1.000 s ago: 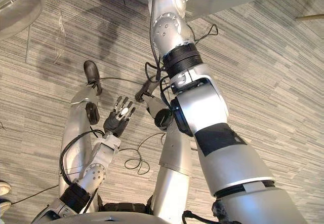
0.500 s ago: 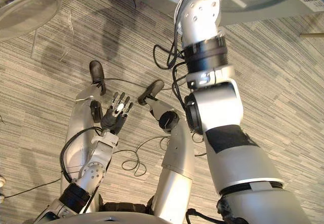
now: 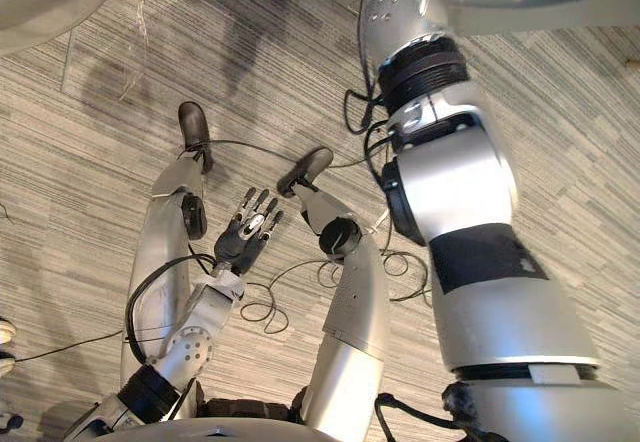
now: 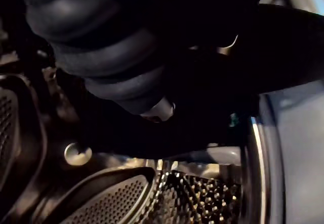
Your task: Pick up the laundry basket with both hands and put the clothes into the washing machine.
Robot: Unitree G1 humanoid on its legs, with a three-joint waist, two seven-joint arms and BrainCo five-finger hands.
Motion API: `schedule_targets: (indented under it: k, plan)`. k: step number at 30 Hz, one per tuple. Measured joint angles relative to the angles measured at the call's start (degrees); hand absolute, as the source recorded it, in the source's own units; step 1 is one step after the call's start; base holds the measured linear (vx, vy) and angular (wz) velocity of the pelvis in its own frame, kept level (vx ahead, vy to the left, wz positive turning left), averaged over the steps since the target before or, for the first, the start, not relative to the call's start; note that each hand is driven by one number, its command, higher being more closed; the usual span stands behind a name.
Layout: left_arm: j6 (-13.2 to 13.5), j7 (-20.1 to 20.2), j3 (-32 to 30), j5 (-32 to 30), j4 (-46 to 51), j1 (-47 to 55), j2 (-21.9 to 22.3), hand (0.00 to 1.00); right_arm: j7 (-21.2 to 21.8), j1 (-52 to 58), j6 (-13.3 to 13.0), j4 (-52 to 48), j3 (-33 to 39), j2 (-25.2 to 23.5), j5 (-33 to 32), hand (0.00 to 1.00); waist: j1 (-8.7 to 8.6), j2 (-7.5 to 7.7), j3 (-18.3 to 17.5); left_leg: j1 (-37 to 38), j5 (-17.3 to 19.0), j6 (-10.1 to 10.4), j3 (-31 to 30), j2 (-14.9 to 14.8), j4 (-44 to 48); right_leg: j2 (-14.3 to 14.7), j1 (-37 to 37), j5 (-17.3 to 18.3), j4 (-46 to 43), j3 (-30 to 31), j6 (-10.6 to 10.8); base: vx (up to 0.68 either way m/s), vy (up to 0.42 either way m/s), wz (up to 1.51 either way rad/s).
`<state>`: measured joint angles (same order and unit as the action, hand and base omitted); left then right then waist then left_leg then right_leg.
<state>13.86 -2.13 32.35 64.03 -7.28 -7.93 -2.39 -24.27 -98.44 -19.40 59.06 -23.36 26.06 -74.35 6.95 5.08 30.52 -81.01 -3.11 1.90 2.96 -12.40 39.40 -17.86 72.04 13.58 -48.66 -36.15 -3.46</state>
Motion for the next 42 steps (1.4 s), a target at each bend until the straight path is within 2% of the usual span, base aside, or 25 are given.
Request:
schedule_targets:
  k: [4, 5, 7, 9, 10, 16, 18, 20, 24, 26, 31, 32, 35, 37, 40, 42]
  plan:
    - [0.4, 0.1, 1.7, 0.2, 1.6, 0.7, -0.9, 0.0, 0.0, -12.1, 1.0, 1.0, -8.8, 6.7, -0.1, 1.0, -0.53, 0.0, 0.0, 0.7, -0.8, -0.2, -0.5, 0.0, -0.5, 0.6, -1.7, -0.9, 1.5, -1.2, -1.5, 0.01, -0.012, 0.03]
    - [0.6, 0.3, 1.9, 0.6, 2.6, 1.2, -0.8, 0.0, 1.6, -13.7, 0.0, 2.6, -13.2, 8.0, 0.0, 1.0, -0.49, 0.0, 0.0, 1.2, -0.8, -0.2, -0.6, -0.2, -0.6, 1.1, -2.4, -1.2, 2.3, -1.4, -2.0, 0.0, -0.02, -0.03]
    - [1.5, 1.2, 2.0, 1.1, 5.7, 3.6, -0.6, 0.0, 1.5, -14.8, 1.0, 2.2, -14.3, 8.4, -0.8, 1.0, -0.8, 0.01, 0.0, 1.1, -0.8, -0.2, -0.5, -0.3, -0.7, 1.2, -2.5, -1.4, 2.8, -1.5, -2.3, 0.0, -0.019, -0.08]
    - [2.0, 1.6, 1.7, 1.2, 6.8, 4.7, -0.3, 0.0, 1.5, -15.3, 0.5, 2.0, -14.8, 8.2, -0.7, 1.0, -0.85, 0.02, 0.0, 1.1, -0.6, -0.5, -0.4, -0.6, -0.6, 1.6, -2.5, -1.8, 3.0, -1.6, -2.1, 0.0, -0.025, -0.11]
    - [2.1, 1.6, 1.5, 1.2, 6.8, 4.8, -0.3, 0.0, 1.5, -15.2, 0.5, 2.1, -15.0, 8.1, -0.8, 0.0, -0.94, 0.02, 0.0, 1.0, -0.6, -0.5, -0.4, -0.6, -0.5, 1.6, -2.5, -1.8, 2.9, -1.7, -2.1, 0.0, 0.0, 0.0]
    - [2.3, 2.1, 0.9, 1.1, 9.6, 6.7, -1.1, 0.0, 1.8, -15.3, -4.4, -0.2, -13.3, 9.0, -4.2, 0.0, -0.89, 0.04, 0.0, -1.8, -0.5, -0.3, -1.5, -0.8, 0.6, 1.5, -0.6, -1.4, 2.2, -1.9, -1.5, 0.0, -0.029, 0.0]
    - [2.3, 2.1, 0.4, 1.1, 10.3, 6.8, -1.2, 0.0, 1.9, -14.1, -5.4, -2.2, -10.4, 8.8, -5.1, 0.0, -0.88, 0.12, 0.1, -2.6, -0.3, -0.4, -1.5, -0.8, 1.6, 1.2, -0.1, -1.4, 1.5, -1.9, -1.5, 0.0, -0.032, -0.03]
    - [2.3, 2.0, -0.1, 1.0, 11.2, 6.8, -1.2, 0.0, 2.4, -9.4, -6.4, -3.6, -3.4, 8.0, -5.3, 0.0, -1.01, 0.13, 0.1, -2.7, 0.4, -0.4, -1.8, -0.8, 2.1, 1.2, -0.3, -1.2, 1.2, -1.9, -1.1, -0.02, -0.035, -0.03]
    - [2.2, 1.2, -0.2, 1.0, 11.1, 6.8, -1.7, 0.0, 2.3, -3.4, -6.5, -3.6, 1.9, 7.6, -6.4, 0.0, -1.73, 0.14, 0.1, -2.2, 0.5, -0.4, -1.4, -1.0, 1.9, 1.2, -0.9, -1.5, 1.8, -1.8, -0.1, -0.02, -0.016, -0.03]
    - [2.2, 1.1, -0.2, 1.0, 11.0, 6.8, -2.3, 0.0, 2.3, 0.3, -5.8, -3.1, 2.2, 5.8, -6.4, 0.0, -2.55, 0.15, 0.0, -1.4, 0.4, -0.4, -1.2, -1.1, 1.3, 1.5, -1.5, -2.0, 2.8, -1.8, 0.8, -0.03, -0.015, -0.07]
    - [1.7, 1.1, -0.2, 1.0, 9.8, 6.7, -2.3, 0.0, 2.6, 5.6, -3.8, 0.0, 1.2, 2.6, -6.1, 0.0, -2.63, 0.33, -0.1, 0.1, 0.1, -0.4, -0.5, -1.2, 0.1, 1.9, -2.3, -2.6, 4.0, -1.3, 1.5, -0.01, -0.007, -0.04]
    - [1.5, 1.2, -0.2, 0.9, 8.7, 6.5, -2.3, 0.0, 2.6, 5.9, -2.7, 0.6, 1.1, 1.7, -6.2, 0.0, -2.61, 0.37, -0.1, 0.2, 0.0, -0.5, -0.4, -1.2, 0.1, 1.9, -2.3, -2.6, 4.0, -1.1, 1.5, 0.0, 0.0, 0.0]
    - [1.2, 1.2, -0.2, 1.0, 7.6, 6.3, -2.2, 0.0, 3.2, 8.0, -1.7, 0.5, 0.8, 0.4, -6.2, 0.0, -2.63, 0.73, -0.3, 0.2, 0.1, -0.6, -0.3, -1.2, 0.4, 1.9, -2.2, -2.8, 4.0, -1.0, 1.1, 0.0, 0.0, 0.0]
    - [1.1, 1.4, -0.2, 1.0, 6.3, 5.6, -2.1, 0.0, 5.0, 10.4, -0.7, 0.6, -0.5, -0.7, -6.0, 0.0, -2.63, 1.04, -0.5, 0.4, 0.2, -0.8, -0.1, -1.2, 0.5, 1.9, -2.3, -2.9, 4.0, -0.8, 1.0, 0.0, 0.0, 0.0]
    - [1.0, 1.7, -0.7, 1.0, 4.7, 4.2, -2.1, 0.0, 6.9, 12.9, 1.2, 0.6, -1.0, -1.5, -1.3, 0.0, -2.56, 1.04, -0.5, 1.0, 0.3, -0.9, 0.0, -1.2, 0.5, 1.9, -2.9, -2.9, 4.1, -0.7, 0.9, 0.0, 0.0, 0.0]
    - [1.1, 2.1, -1.5, 1.1, 3.4, 3.9, -2.1, 0.0, 7.8, 15.3, 1.9, 0.6, -1.3, -3.0, 0.6, 0.0, -2.72, 1.67, -0.9, 1.7, 0.3, -0.9, 0.2, -1.4, 0.4, 2.2, -3.6, -3.0, 4.4, -0.6, 0.9, -0.02, -0.025, -0.05]
